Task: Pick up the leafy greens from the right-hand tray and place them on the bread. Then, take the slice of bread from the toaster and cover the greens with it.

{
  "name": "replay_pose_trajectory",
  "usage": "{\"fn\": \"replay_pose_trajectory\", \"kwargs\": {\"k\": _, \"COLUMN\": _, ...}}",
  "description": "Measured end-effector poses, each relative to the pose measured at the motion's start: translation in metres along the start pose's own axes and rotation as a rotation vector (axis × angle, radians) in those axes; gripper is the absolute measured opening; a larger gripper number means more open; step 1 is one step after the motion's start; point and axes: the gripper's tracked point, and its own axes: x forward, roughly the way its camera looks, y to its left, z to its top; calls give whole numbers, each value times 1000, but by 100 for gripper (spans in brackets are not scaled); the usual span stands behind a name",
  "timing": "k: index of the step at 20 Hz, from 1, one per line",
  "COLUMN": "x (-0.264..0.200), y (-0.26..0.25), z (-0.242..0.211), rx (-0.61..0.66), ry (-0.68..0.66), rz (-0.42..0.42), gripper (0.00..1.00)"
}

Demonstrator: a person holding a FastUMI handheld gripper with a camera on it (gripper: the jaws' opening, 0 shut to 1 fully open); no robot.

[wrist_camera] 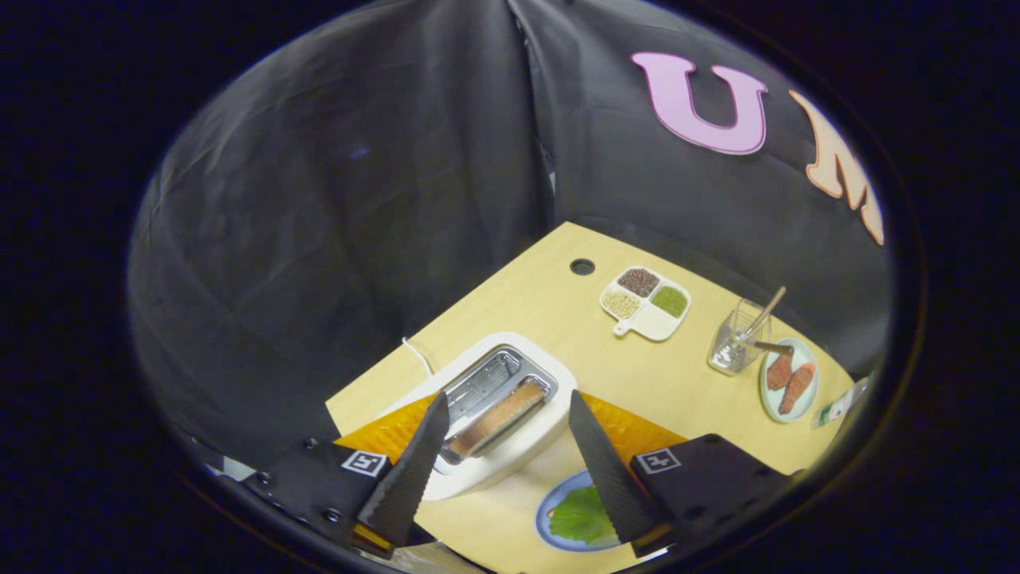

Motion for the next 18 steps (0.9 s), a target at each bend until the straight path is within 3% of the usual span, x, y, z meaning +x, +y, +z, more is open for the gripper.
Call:
{"fn": "replay_pose_trajectory", "kwargs": {"k": 10, "x": 26, "y": -4, "z": -9, "rx": 117, "ry": 82, "rz": -20, "gripper": 93}}
{"fn": "replay_pose_trajectory", "kwargs": {"k": 18, "x": 39, "y": 3, "z": -26, "rx": 112, "ry": 139, "rz": 4, "gripper": 76}}
